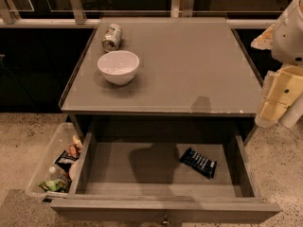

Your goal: Pick rxbar blueberry from top drawer and place on counter

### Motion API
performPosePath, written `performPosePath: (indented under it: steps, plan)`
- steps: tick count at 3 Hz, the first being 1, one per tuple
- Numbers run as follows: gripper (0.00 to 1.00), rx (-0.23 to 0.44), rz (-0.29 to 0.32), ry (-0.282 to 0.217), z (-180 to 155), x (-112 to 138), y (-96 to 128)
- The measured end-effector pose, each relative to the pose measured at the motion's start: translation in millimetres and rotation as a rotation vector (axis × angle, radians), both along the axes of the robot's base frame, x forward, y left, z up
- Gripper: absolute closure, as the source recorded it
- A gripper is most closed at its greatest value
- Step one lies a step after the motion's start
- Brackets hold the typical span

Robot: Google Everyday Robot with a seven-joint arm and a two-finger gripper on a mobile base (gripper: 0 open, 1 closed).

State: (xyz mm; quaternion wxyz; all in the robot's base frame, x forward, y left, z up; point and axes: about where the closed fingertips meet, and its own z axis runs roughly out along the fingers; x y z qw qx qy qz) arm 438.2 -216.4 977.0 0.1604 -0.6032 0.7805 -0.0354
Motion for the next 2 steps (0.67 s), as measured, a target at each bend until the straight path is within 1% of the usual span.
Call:
performPosePath:
  steps: [1, 2]
  plan:
    - [0.00, -0.001, 0.006, -0.011, 2, -2, 2]
    - [0.00, 0.020, 0.058, -0.058, -7, -22, 15]
